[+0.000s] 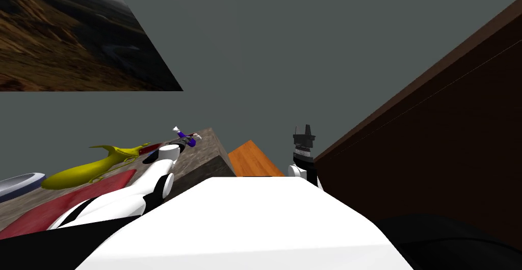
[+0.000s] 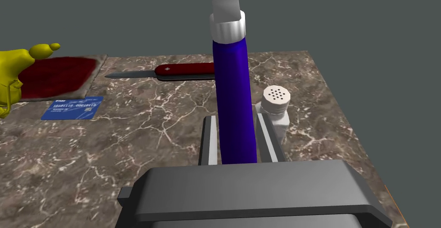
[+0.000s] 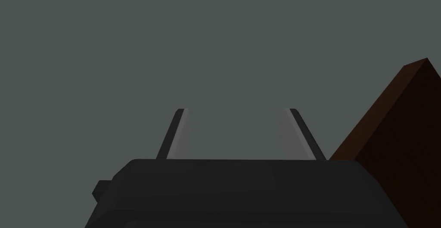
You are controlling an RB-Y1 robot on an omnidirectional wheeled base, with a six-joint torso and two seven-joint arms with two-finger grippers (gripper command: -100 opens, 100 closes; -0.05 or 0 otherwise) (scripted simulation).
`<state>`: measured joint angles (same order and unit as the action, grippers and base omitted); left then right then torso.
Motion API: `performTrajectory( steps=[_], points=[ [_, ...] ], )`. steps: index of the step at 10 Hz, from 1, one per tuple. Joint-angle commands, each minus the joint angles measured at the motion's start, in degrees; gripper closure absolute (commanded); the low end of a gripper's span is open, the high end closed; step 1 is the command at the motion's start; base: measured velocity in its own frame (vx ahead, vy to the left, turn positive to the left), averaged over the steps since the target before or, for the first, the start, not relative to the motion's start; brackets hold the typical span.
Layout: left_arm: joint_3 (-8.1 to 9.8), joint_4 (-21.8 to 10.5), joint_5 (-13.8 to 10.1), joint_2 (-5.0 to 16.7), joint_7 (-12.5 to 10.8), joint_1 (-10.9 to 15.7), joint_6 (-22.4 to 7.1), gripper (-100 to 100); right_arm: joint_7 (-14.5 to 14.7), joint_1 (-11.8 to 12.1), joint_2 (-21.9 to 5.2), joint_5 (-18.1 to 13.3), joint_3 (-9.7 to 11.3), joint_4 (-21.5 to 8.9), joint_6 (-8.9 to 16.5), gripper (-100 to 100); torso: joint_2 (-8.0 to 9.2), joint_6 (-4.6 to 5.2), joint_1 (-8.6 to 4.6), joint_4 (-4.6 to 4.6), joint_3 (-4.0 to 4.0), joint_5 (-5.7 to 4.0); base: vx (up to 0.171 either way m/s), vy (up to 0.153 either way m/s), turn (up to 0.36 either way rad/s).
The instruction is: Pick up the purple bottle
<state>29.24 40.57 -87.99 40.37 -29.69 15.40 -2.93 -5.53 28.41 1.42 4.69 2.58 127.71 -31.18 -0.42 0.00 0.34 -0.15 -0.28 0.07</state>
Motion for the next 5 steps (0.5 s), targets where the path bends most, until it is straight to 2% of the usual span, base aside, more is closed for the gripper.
performTrajectory(
  steps=[1,2,3,4,5],
  points=[
    [0.00,0.00,0.00,0.00,0.00,0.00,0.00,0,0.00,0.00,0.00,0.00,0.00,0.00,0.00,0,0.00,0.00,0.00,0.00,0.00,0.00,0.000,0.000,0.000],
    [-0.81,1.44,1.10,-0.31,-1.25,-0.59,-0.58,100,0.00,0.00,0.00,0.00,0.00,0.00,0.00,0,0.00,0.00,0.00,0.00,0.00,0.00,0.050,0.010,0.236],
    [-0.81,1.44,1.10,-0.31,-1.25,-0.59,-0.58,100,0.00,0.02,0.00,0.00,-0.01,0.00,0.00,0,-0.09,-0.18,0.03,-0.02,-0.04,-0.03,0.064,0.005,0.179],
    [-1.85,3.70,0.80,-0.77,-1.32,-1.56,-1.80,100,0.00,0.01,0.00,0.00,0.00,0.00,0.00,0,-0.14,-0.09,0.04,-0.03,-0.08,-0.02,0.118,-0.011,0.313],
    [-1.85,3.70,-2.21,-0.77,1.67,-1.56,-1.80,100,0.00,0.03,0.00,0.00,-0.01,0.00,0.00,0,-0.31,-0.19,-0.03,-0.04,-0.15,-0.06,0.117,-0.016,0.170]
  ],
)
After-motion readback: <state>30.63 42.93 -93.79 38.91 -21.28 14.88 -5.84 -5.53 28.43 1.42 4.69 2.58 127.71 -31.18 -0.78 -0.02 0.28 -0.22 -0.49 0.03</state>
